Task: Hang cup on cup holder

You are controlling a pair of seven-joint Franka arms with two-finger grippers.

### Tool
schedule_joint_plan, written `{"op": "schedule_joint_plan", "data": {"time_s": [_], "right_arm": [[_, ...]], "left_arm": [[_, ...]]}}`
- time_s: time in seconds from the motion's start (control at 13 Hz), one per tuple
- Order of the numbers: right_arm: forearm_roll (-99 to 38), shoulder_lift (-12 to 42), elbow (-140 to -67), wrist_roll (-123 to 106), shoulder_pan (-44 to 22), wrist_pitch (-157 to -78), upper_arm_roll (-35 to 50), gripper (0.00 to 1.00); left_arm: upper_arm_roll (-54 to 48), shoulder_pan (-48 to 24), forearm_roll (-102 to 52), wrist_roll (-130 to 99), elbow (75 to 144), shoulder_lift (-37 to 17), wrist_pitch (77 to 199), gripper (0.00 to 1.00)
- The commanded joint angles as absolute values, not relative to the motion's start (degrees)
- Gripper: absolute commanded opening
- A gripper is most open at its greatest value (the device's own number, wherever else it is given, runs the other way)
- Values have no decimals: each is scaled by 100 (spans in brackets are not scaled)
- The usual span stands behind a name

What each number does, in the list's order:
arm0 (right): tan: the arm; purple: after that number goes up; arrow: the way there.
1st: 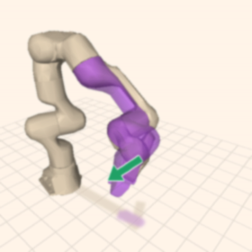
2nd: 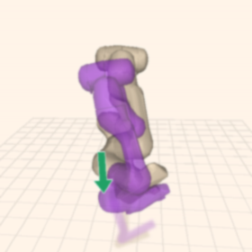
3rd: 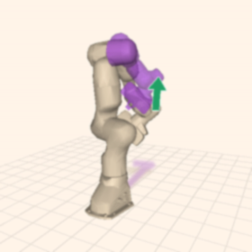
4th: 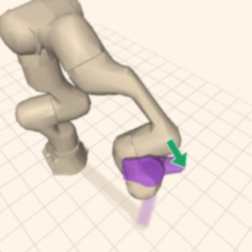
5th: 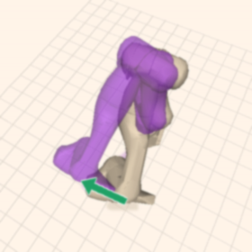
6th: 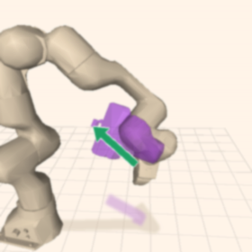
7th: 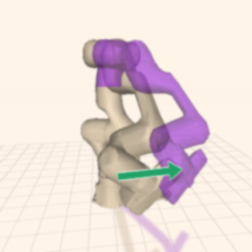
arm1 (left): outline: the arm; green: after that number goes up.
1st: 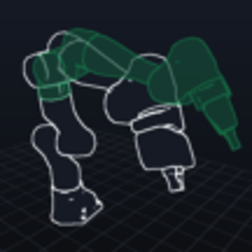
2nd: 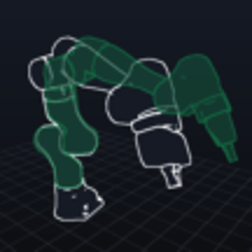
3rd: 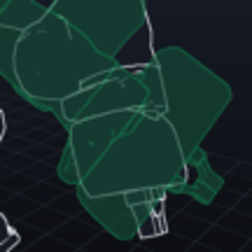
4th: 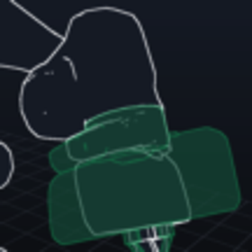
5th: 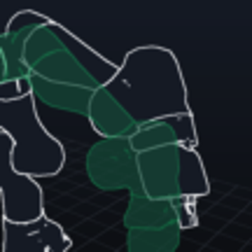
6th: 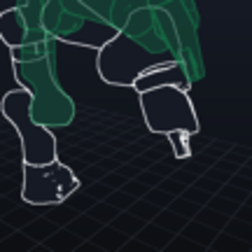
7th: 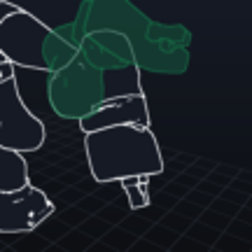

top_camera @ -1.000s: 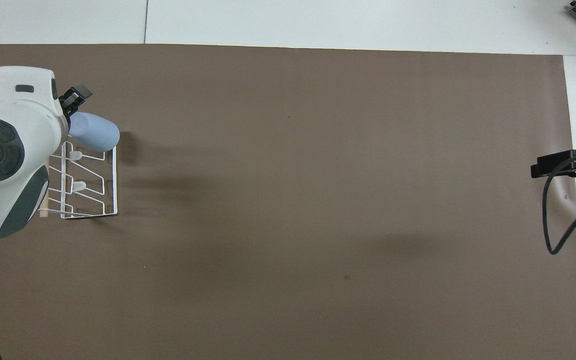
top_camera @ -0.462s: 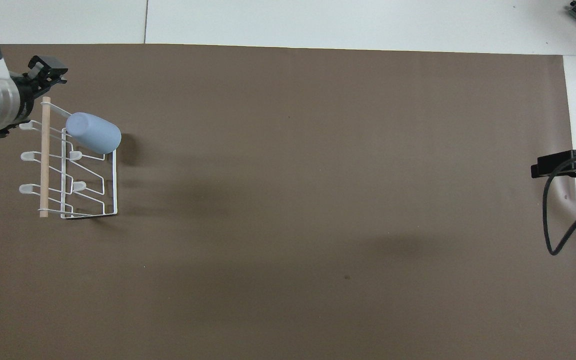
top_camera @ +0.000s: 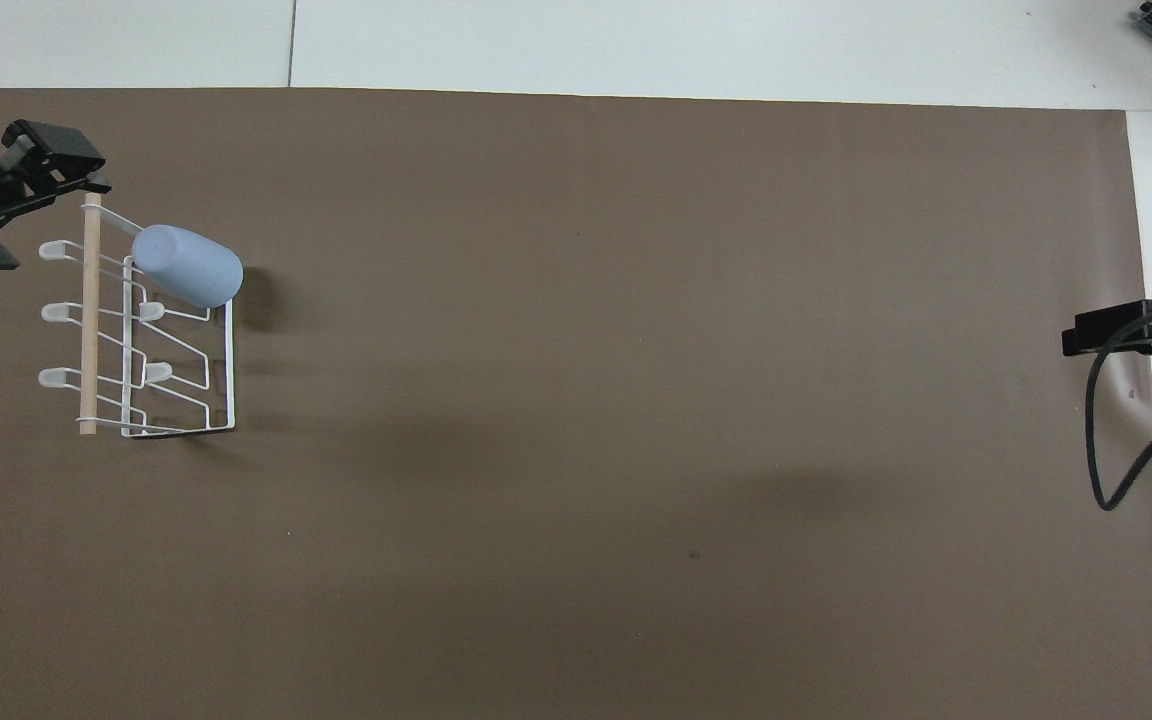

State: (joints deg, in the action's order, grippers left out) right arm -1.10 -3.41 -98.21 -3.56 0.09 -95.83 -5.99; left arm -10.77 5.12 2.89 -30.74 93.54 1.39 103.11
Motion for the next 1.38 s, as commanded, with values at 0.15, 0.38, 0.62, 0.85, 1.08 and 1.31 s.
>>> {"op": "schedule_joint_plan", "data": {"time_s": [0.15, 0.38, 0.62, 0.85, 1.08, 1.31], "right_arm": [[-105, -466, -9940, -360, 0, -9633, -598, 100], [-105, -466, -9949, -360, 0, -9633, -598, 100], [-114, -466, -9940, -360, 0, -9633, -598, 100], [-105, -466, -9940, -360, 0, -9633, -598, 100], [-114, -466, -9940, -360, 0, -9633, -598, 100], [-105, -466, -9940, -360, 0, -9633, -598, 100]], "left_arm": [[-1028, 677, 149, -1302, 9308, 299, 9441, 100], [-1019, 668, 219, -706, 9212, 334, 9387, 100], [-1037, 677, 255, 86, 9097, 325, 8949, 100], [-1037, 659, 141, 457, 9228, 482, 8832, 100], [-1037, 702, 106, 448, 9290, 536, 8824, 100], [-1046, 712, -350, -401, 9404, 554, 9122, 100]]}}
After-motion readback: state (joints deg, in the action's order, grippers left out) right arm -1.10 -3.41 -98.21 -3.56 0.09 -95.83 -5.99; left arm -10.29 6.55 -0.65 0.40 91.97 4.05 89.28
